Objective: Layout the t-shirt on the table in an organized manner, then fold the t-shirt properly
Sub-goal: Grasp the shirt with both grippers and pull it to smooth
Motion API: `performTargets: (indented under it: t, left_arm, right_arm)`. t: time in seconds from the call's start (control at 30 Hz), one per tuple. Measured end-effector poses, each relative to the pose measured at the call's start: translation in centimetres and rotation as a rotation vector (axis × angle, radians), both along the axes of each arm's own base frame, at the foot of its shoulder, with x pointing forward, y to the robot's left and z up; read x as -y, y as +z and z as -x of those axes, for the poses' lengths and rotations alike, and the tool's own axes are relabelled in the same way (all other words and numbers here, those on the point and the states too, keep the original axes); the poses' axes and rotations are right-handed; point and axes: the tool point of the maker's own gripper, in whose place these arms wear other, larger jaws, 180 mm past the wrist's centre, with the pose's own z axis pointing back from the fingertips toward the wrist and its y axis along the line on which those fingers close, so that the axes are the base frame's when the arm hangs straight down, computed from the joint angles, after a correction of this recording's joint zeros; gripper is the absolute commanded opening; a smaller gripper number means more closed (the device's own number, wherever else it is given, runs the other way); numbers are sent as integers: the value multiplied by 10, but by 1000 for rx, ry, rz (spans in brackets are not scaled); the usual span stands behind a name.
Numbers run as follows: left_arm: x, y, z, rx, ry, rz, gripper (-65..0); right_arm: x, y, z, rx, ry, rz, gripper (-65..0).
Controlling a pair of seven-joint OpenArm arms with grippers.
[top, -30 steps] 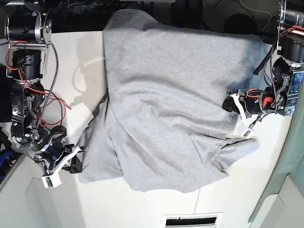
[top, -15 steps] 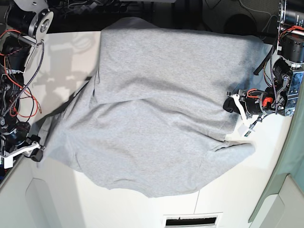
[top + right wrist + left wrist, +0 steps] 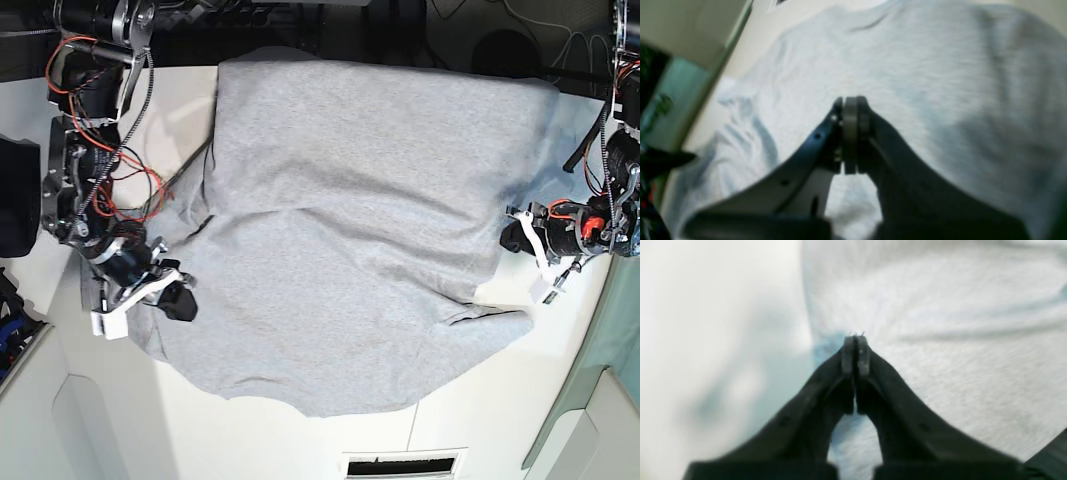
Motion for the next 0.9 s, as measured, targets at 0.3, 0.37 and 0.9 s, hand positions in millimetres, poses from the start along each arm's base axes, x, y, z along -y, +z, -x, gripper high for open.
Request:
performTargets:
  t: [0.3, 0.37, 0.9]
  left_arm:
    - [63, 1, 52, -36, -179, 104, -650]
    - [67, -19, 81, -111, -177, 117, -650]
    - [31, -70, 39, -187, 44, 149, -650]
  right_arm:
    - [-89, -53, 3, 10, 440, 464, -650]
    - [-89, -68, 3, -12, 475, 530, -650]
    - [11, -87, 6, -91, 353, 577, -650]
